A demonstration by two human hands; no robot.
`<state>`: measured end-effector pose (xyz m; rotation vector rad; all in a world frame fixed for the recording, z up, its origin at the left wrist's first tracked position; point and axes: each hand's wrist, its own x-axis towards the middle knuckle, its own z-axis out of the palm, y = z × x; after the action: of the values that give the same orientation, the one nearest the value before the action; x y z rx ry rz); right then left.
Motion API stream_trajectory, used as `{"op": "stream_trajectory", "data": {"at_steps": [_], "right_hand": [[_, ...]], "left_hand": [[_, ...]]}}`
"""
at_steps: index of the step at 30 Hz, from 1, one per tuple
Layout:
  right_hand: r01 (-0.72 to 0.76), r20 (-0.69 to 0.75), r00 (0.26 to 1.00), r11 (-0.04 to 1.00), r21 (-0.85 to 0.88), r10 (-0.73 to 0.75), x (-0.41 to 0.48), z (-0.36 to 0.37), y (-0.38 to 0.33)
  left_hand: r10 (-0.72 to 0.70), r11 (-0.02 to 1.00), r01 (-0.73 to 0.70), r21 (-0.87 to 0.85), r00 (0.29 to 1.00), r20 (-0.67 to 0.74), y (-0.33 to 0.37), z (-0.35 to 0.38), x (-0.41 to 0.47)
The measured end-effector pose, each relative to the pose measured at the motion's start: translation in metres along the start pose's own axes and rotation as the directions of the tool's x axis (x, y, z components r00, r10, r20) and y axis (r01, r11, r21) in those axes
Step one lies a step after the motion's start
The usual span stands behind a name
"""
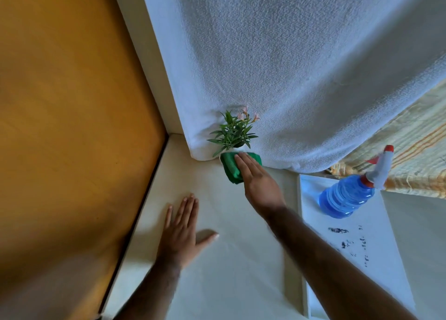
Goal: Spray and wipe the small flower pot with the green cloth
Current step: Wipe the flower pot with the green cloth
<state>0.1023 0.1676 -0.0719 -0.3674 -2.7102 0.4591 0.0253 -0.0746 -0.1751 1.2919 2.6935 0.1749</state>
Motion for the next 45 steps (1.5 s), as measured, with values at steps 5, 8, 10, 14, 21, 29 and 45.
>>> {"op": "stream_trajectory", "data": {"at_steps": [5,8,10,14,21,29,45], "right_hand": [[0.088,0.038,0.996,0.991,-0.104,-0.084,0.012,0.014,-0.002],[0.103,0.07,0.993,0.989,-0.108,-0.096,0.008,0.025,0.002],[0.097,0.094,0.992,0.991,-0.091,-0.088,0.003,0.03,0.005],[0.075,0.088,0.994,0.995,-0.069,-0.069,-0.006,0.033,0.008],[0.229,0.098,0.97,0.971,-0.075,-0.221,0.017,0.021,0.001],[0.266,0.168,0.953,0.962,-0.064,-0.252,0.012,0.027,0.012],[0.303,0.18,0.94,0.952,-0.051,-0.29,0.027,0.016,0.01]], "left_hand": [[-0.019,1.0,0.019,0.014,1.0,-0.011,0.001,-0.001,0.0],[-0.021,1.0,0.021,0.005,1.0,-0.018,0.0,0.0,0.0],[-0.012,1.0,0.012,-0.008,0.999,-0.032,0.0,0.001,0.0],[-0.007,1.0,0.007,-0.012,0.999,-0.044,-0.001,0.002,0.0],[-0.013,1.0,0.013,-0.009,0.999,-0.036,-0.002,0.004,0.001],[-0.007,1.0,0.006,-0.018,0.999,-0.044,-0.002,0.003,0.001],[0.0,1.0,-0.001,-0.016,0.998,-0.069,-0.002,0.003,0.0]]}}
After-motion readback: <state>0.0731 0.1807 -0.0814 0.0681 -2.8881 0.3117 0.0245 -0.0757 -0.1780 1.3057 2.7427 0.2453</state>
